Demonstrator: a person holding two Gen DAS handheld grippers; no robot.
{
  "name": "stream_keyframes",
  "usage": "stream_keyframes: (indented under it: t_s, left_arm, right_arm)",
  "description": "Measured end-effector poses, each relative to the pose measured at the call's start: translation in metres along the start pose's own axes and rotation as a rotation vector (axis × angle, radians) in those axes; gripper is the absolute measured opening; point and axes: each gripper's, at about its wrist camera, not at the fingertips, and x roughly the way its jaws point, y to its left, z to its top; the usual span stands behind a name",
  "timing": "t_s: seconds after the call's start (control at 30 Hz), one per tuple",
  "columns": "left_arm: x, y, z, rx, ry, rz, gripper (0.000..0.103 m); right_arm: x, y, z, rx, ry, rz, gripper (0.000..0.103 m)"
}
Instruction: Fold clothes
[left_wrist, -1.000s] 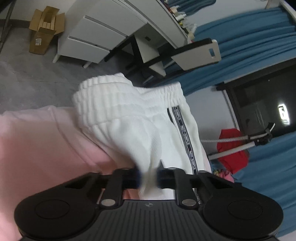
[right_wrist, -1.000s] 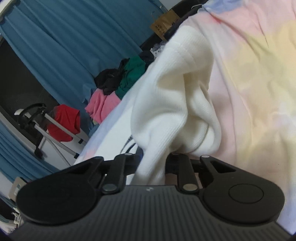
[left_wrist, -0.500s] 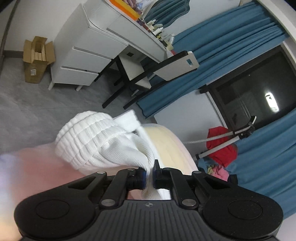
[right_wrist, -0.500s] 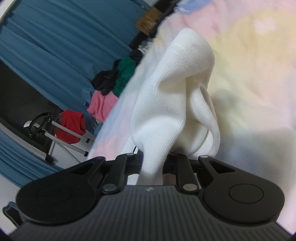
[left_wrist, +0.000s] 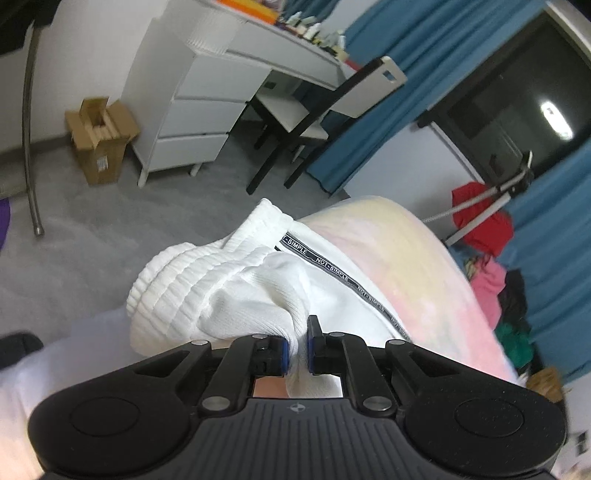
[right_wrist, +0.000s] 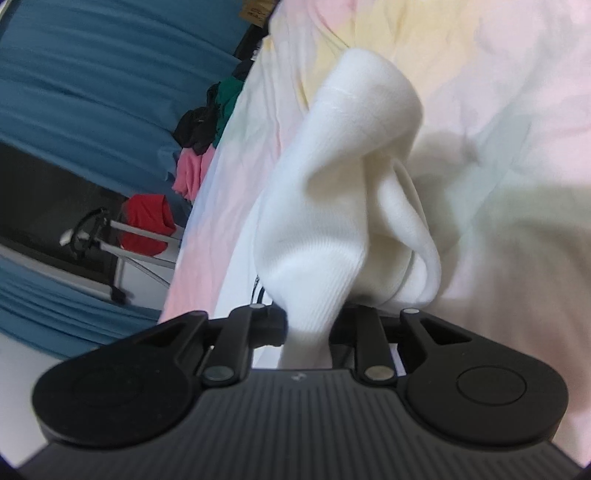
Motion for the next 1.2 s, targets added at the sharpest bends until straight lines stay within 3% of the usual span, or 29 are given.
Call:
stream_keyframes:
  t_s: [0.1,0.17,0.23,0.3,0.33,0.47,0.6,0.77,0.83,0.93,1.07,1.2]
  left_arm:
    - [0.000,-0.011,-0.006,0.041,0.002,0.016,0.019]
    - [-0.003,-0.016,-0.009,0.070,0.024,0.045,0.038]
    - [-0.009,-0.019,-0.012,0.100,0.036,0.065,0.060]
    - [-0.017,-0.020,-0.014,0.130,0.037,0.077,0.069]
    - [-0.021,-0.020,-0.015,0.145,0.038,0.083,0.075]
    - [-0.044,-0.026,-0.022,0.239,0.013,0.113,0.079]
    - [-0.069,-0.045,-0.029,0.343,-0.042,0.108,0.080]
    - [-0.085,-0.092,-0.049,0.455,-0.129,0.035,0.082]
    - [-0.084,-0.116,-0.062,0.493,-0.156,-0.009,0.085]
    - [-0.069,-0.156,-0.094,0.586,-0.175,-0.056,0.087]
    - [-0.032,-0.198,-0.139,0.657,-0.138,-0.118,0.087]
    - [0.012,-0.222,-0.179,0.725,-0.154,-0.127,0.087]
  right_arm:
    - [-0.001,-0.008,0.001,0.027,0.017,0.024,0.028]
    - [-0.001,-0.009,0.002,0.018,0.031,0.044,0.035]
    - [0.000,-0.010,0.004,0.017,0.048,0.080,0.057]
    - [0.003,-0.010,0.004,0.030,0.054,0.109,0.071]
    - [0.004,-0.010,0.004,0.034,0.055,0.115,0.072]
    - [0.011,-0.005,0.006,0.029,0.025,0.089,0.072]
    - [0.015,-0.003,0.008,0.054,-0.023,0.087,0.069]
    - [0.024,-0.001,0.012,0.034,-0.035,0.036,0.054]
    - [0.026,0.000,0.013,0.030,-0.037,0.014,0.041]
    - [0.026,0.001,0.013,0.026,-0.045,-0.011,0.029]
    - [0.023,0.006,0.013,-0.006,-0.073,-0.030,0.025]
    - [0.022,0.003,0.013,0.008,-0.090,-0.022,0.025]
